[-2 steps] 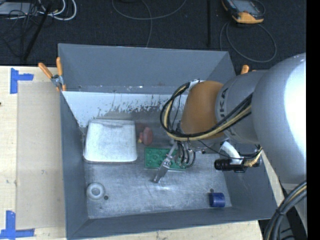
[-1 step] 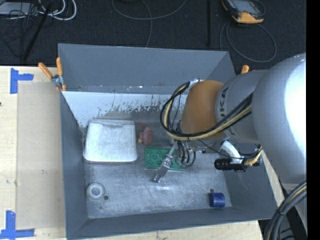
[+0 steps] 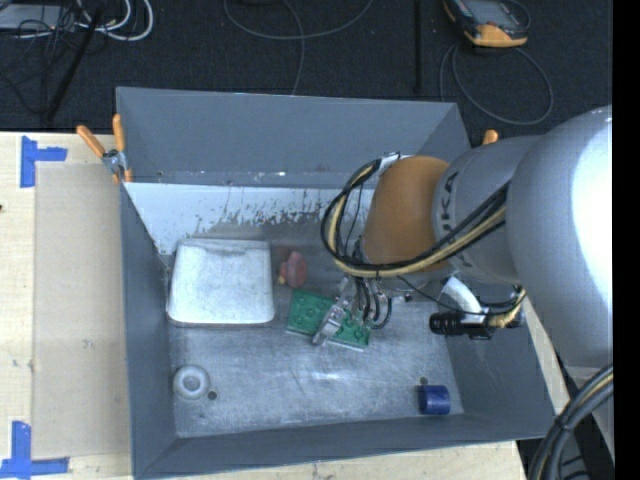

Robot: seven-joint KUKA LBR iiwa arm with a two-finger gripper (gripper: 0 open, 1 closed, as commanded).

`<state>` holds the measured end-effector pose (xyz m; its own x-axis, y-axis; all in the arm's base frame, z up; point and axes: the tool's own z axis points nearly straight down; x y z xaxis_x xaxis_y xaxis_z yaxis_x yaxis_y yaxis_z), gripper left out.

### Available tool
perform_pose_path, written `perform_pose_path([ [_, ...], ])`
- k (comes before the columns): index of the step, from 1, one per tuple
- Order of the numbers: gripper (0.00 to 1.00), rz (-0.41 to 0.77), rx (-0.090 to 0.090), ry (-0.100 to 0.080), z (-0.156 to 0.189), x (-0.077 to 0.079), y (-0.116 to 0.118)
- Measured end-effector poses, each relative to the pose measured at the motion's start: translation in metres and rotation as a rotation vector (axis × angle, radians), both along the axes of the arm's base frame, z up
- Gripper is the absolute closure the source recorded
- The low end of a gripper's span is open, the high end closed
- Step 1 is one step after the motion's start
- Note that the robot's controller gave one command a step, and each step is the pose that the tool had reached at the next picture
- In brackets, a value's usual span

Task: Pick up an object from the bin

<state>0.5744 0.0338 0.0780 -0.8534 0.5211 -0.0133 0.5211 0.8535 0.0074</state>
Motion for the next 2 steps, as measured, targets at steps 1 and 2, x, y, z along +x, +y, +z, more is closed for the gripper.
perform_pose_path([
  [1,1.0,0.003,0.001,0.008,0.0917,0.0021,-0.0003],
  [2,1.0,0.008,0.0,0.015,0.0983,0.0023,-0.0003],
])
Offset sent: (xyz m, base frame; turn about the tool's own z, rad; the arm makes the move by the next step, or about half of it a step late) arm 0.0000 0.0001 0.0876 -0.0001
